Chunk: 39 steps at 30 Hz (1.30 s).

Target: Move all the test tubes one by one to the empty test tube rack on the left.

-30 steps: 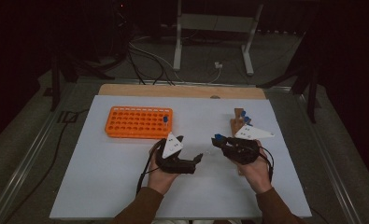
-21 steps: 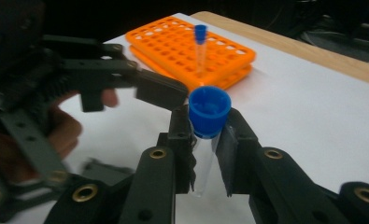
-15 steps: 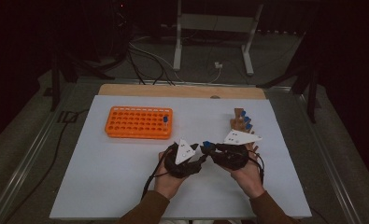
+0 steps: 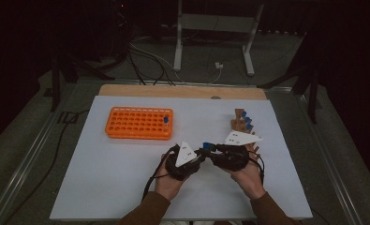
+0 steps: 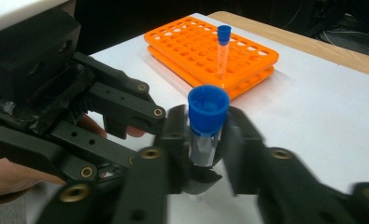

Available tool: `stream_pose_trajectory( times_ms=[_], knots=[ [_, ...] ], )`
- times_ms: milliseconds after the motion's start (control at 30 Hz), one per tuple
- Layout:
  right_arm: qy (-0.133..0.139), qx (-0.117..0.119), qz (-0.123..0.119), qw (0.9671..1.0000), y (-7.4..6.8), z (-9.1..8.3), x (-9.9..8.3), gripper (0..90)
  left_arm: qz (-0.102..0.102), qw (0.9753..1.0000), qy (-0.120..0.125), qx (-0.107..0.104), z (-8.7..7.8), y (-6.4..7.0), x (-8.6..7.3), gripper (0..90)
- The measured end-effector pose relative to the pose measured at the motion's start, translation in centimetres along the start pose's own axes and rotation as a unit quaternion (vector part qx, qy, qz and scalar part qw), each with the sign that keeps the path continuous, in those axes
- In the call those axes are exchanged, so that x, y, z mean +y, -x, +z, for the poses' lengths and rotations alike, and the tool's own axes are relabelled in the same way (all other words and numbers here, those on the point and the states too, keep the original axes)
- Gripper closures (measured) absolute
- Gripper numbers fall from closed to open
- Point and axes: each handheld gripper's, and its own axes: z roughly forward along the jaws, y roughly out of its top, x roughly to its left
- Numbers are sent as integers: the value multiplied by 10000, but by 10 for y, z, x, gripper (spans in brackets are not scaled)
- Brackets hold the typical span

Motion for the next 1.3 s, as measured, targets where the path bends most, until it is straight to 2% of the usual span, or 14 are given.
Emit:
stream_pose_trajectory(
  times_ms=[100, 333, 500, 600, 800, 1067, 1300],
  knots=[
    [59, -20, -8, 10000, 2, -3, 1, 518, -42, 10000, -19, 29, 0, -3, -1, 780],
    [306, -151, 64, 9994, 8, -14, 5, 298, -109, 9999, -10, 78, -2, -7, -2, 780],
    [388, -349, 78, 9986, 13, -20, 7, 155, -129, 9999, -5, 101, -4, -9, -2, 780],
    [433, -397, 104, 9982, 15, -24, 8, 136, -164, 9998, 11, 112, -5, -11, -2, 780],
    [501, -521, 156, 9973, 23, -31, 9, 42, -255, 9996, 68, 129, -8, -16, -2, 780],
    [579, -722, 313, 9952, 37, -40, 6, 16, -327, 9990, 156, 245, -17, -26, 0, 780],
    [669, -913, 455, 9925, 46, -48, 4, 0, -417, 9977, 308, 443, -29, -39, 3, 780]
  ],
)
